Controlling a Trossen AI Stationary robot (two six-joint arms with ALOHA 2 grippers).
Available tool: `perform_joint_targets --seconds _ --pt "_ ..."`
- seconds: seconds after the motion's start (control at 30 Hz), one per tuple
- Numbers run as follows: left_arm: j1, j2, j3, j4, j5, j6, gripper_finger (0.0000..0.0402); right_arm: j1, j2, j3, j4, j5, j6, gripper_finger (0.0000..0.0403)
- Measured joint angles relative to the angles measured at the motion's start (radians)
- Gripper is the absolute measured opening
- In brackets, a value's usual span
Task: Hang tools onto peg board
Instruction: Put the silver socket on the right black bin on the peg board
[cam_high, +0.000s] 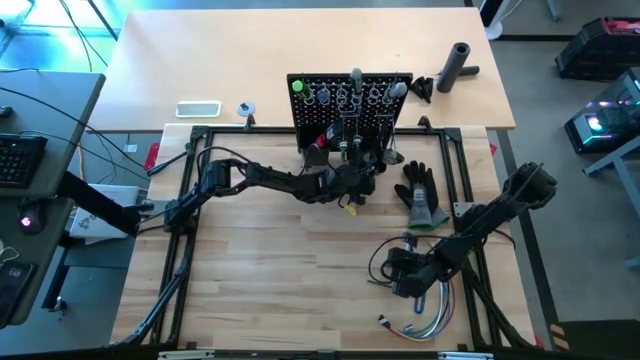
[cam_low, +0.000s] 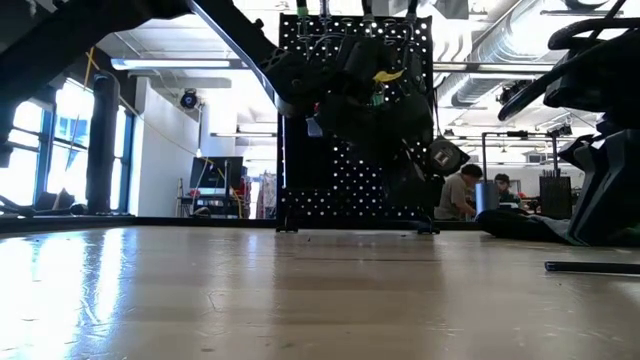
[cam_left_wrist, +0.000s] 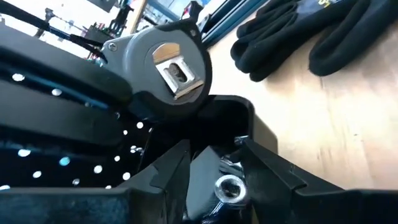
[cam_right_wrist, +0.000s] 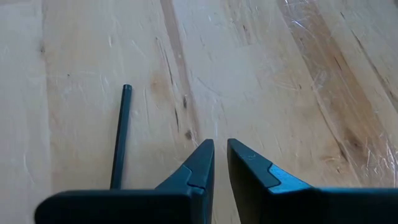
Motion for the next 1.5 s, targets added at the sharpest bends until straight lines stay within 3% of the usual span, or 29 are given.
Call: perform_joint_targets --seconds 0.5,0.77,1.0,1.23,1.5 --pt "-0.006 0.000 0.000 0.027 -0.023 -0.004 0.0138 0.000 0.000 0.000 -0.005 -0.017 0.000 0.0039" --pt "-0.072 0.000 0.000 0.021 -0.021 -0.016 0.0138 0.000 -0.016 0.000 -0.097 -0.070 0.047 0.0039" --pt "-0.137 0.000 0.000 0.020 -0.035 -0.009 0.0138 -0.002 -0.115 0.000 -0.236 -0.059 0.091 0.0061" --pt "-0.203 0.000 0.000 0.014 -0.079 -0.021 0.0138 -0.002 -0.229 0.000 -0.449 -0.207 0.140 0.0111" --pt "-0.274 0.000 0.000 -0.050 -0.066 -0.122 0.0138 -0.002 -0.323 0.000 -0.575 -0.333 0.108 0.0120"
